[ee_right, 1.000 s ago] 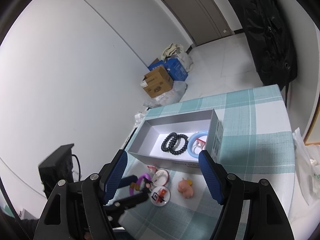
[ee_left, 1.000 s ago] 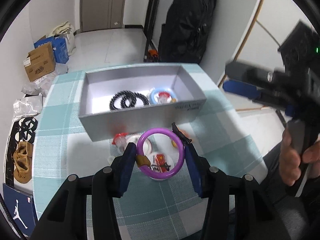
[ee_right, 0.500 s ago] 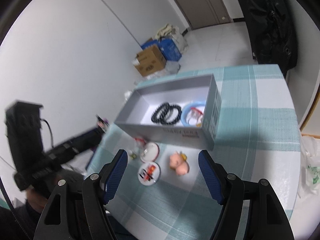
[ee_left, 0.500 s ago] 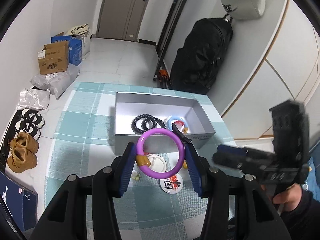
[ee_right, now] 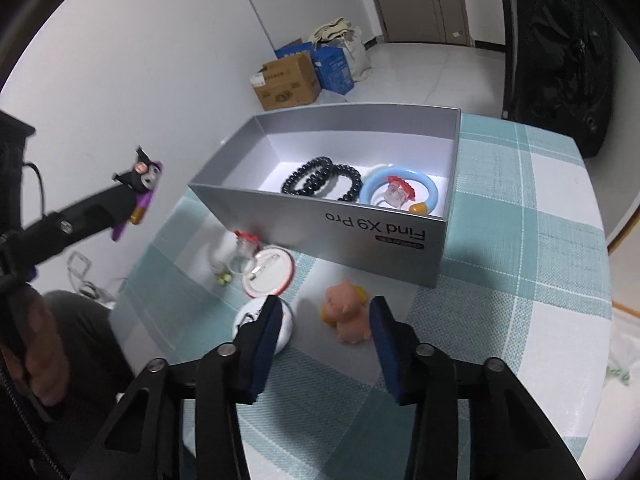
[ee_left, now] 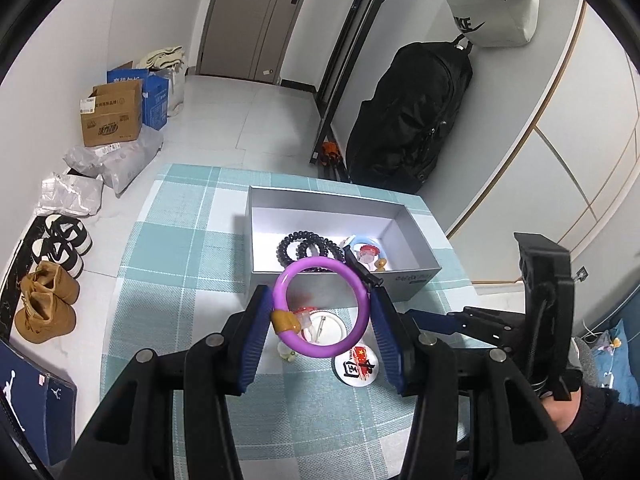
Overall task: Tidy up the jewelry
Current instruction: 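Grasp the pink pig figurine with the right gripper while the left lifts the purple ring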
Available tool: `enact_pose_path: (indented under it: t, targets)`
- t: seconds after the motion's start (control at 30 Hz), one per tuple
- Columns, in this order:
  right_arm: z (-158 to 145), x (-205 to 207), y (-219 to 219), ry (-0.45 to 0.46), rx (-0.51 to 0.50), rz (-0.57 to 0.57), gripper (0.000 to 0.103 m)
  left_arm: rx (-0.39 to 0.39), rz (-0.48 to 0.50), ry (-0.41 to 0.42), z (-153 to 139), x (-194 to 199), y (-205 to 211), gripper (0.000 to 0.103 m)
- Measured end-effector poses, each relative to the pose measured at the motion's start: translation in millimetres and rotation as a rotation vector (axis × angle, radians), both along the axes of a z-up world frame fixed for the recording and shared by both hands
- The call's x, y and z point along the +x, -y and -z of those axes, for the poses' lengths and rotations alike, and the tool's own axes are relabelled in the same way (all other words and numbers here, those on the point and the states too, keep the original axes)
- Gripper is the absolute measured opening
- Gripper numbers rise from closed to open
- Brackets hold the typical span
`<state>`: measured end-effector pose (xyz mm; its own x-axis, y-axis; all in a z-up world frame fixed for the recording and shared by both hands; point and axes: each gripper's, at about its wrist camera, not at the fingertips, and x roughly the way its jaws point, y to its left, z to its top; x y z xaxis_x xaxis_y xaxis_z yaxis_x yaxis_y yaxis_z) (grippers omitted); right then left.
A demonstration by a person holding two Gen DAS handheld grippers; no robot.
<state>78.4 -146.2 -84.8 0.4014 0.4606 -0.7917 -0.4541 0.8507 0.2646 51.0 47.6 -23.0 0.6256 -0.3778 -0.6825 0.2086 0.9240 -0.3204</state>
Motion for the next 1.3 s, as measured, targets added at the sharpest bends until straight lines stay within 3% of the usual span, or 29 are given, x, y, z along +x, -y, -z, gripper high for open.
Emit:
enact_pose_path:
  t: [0.13, 0.23, 0.57, 1.0, 1.3]
  targets:
    - [4, 2, -3, 0.012, -0.049, 0.008, 0.033, -0.001, -0.001, 0.007, -1, -1, -2, 0.044]
    - [6, 6, -4, 0.002, -0.057, 0.02, 0.022, 0.001, -0.004, 0.003, -1, 0, -4, 0.044]
    - [2, 3, -7, 0.015, -0.037, 0.003, 0.022, 0.004, 0.002, -0.001, -1, 2, -3, 0.044]
    - [-32, 0, -1, 0.079, 0.132, -0.017, 0.022, 0.0, -0.016, -0.03, 3, 12, -2, 0.044]
    - [-69, 4, 8, 0.19, 0.262, -0.015, 0.022, 0.011, -0.002, -0.022, -3, 38, 12, 0.044]
